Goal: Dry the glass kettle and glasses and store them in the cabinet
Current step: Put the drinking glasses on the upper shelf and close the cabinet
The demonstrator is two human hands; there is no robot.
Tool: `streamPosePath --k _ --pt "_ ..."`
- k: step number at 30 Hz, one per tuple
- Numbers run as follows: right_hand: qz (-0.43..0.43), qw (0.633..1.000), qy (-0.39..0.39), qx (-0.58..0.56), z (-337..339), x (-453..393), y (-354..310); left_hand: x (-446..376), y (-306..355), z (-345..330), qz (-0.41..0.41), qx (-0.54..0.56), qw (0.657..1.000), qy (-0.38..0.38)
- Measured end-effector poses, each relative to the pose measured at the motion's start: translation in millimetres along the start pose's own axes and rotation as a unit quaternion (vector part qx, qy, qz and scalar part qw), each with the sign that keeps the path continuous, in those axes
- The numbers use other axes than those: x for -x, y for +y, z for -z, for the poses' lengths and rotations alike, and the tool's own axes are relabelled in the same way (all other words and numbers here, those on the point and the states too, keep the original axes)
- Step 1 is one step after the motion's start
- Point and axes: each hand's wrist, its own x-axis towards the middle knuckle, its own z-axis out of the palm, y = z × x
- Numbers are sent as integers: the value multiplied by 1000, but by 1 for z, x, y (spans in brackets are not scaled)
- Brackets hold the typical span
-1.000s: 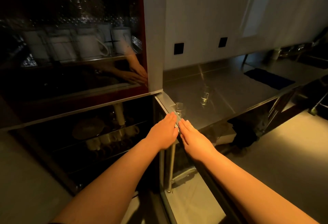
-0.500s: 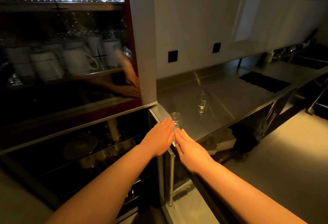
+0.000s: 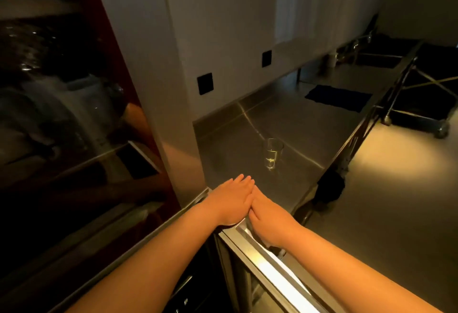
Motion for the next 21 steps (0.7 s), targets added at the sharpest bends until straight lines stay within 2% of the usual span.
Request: streamPosePath --k 2,5,10,17,21 --pt "-7 999 -2 36 -5 -13 13 -17 -6 -1 0 17 1000 -24" --pt "-30 995 -31 90 -15 -27 32 -38 -12 -1 56 42 995 -67" --pt "-55 990 -40 123 -32 -48 60 -64 -16 -5 100 -57 980 -161" --pt "-11 987 -86 137 -52 -76 88 -93 -20 -18 125 -80 956 -254" --pt "12 987 -73 146 -56 -88 100 -106 -23 -24 136 -95 939 -302"
